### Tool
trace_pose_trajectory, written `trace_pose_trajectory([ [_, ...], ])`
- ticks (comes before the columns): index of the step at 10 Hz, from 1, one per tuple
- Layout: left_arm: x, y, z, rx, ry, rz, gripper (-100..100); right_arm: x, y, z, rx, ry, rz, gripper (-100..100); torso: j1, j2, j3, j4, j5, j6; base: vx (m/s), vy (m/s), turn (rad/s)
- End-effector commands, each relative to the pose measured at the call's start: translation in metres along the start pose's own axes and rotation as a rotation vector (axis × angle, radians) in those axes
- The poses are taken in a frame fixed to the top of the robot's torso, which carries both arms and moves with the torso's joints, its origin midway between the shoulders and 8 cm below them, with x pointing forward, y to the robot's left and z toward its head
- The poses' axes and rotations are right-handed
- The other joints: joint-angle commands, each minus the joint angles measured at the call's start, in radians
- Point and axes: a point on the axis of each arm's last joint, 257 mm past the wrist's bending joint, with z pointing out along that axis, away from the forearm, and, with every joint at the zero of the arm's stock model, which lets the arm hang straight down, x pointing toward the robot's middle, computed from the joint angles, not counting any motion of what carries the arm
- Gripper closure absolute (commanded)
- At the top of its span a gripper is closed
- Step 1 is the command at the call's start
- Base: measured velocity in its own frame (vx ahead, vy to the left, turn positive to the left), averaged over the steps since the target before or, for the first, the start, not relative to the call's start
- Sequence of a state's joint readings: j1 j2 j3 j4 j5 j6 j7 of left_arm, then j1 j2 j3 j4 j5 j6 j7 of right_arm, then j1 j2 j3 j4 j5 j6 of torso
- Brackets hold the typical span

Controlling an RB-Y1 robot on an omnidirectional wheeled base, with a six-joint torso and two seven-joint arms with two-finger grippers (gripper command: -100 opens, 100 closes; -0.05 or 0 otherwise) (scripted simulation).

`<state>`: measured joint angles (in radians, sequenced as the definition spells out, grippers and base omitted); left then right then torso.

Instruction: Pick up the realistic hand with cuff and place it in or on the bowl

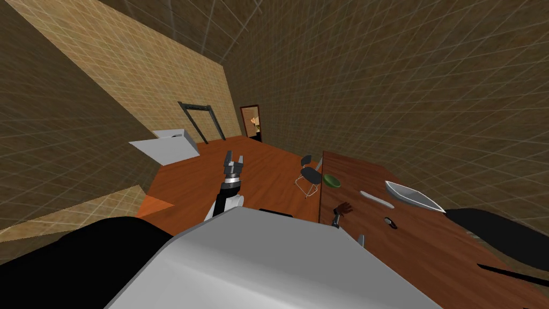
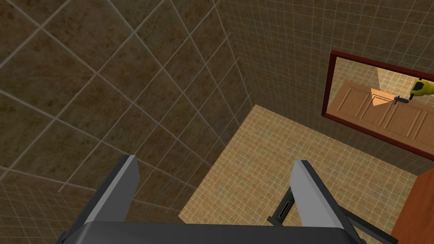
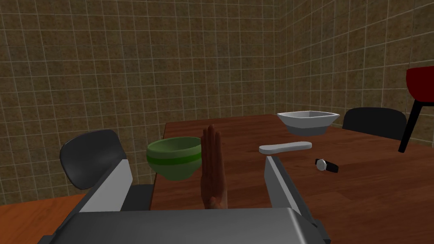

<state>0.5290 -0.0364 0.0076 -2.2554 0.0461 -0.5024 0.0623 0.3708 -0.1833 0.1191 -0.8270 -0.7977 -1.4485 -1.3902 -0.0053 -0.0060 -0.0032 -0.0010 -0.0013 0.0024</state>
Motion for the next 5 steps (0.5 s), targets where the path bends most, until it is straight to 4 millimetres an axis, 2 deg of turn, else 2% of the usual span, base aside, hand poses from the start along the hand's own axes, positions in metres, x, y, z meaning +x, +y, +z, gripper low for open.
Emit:
trace_pose_trajectory([
  [1, 0.000, 0.000, 0.000, 0.000, 0.000, 0.000, 0, -0.008, 0.015, -0.007, -0.025, -0.025, -0.001, -100, 0.000, 0.000, 0.000, 0.000, 0.000, 0.000, 0.011, -0.024, 0.280],
  [2, 0.000, 0.000, 0.000, 0.000, 0.000, 0.000, 0, -0.011, 0.019, -0.010, -0.024, -0.038, -0.014, -100, 0.000, 0.000, 0.000, 0.000, 0.000, -0.001, 0.006, -0.038, 0.162],
  [3, 0.000, 0.000, 0.000, 0.000, 0.000, 0.000, 0, -0.018, 0.034, -0.018, -0.047, -0.064, -0.019, -100, -0.001, 0.000, 0.000, 0.000, 0.000, 0.000, 0.004, -0.047, 0.274],
  [4, 0.000, 0.000, 0.000, 0.000, 0.000, 0.000, 0, -0.021, 0.037, -0.021, -0.047, -0.075, -0.031, -100, -0.002, 0.000, 0.000, 0.000, 0.000, -0.001, 0.006, -0.048, 0.152],
  [5, 0.000, 0.000, 0.000, 0.000, 0.000, 0.000, 0, -0.021, 0.037, -0.021, -0.047, -0.075, -0.031, -100, -0.002, 0.000, 0.000, 0.000, 0.000, 0.000, 0.003, -0.025, -0.024],
])
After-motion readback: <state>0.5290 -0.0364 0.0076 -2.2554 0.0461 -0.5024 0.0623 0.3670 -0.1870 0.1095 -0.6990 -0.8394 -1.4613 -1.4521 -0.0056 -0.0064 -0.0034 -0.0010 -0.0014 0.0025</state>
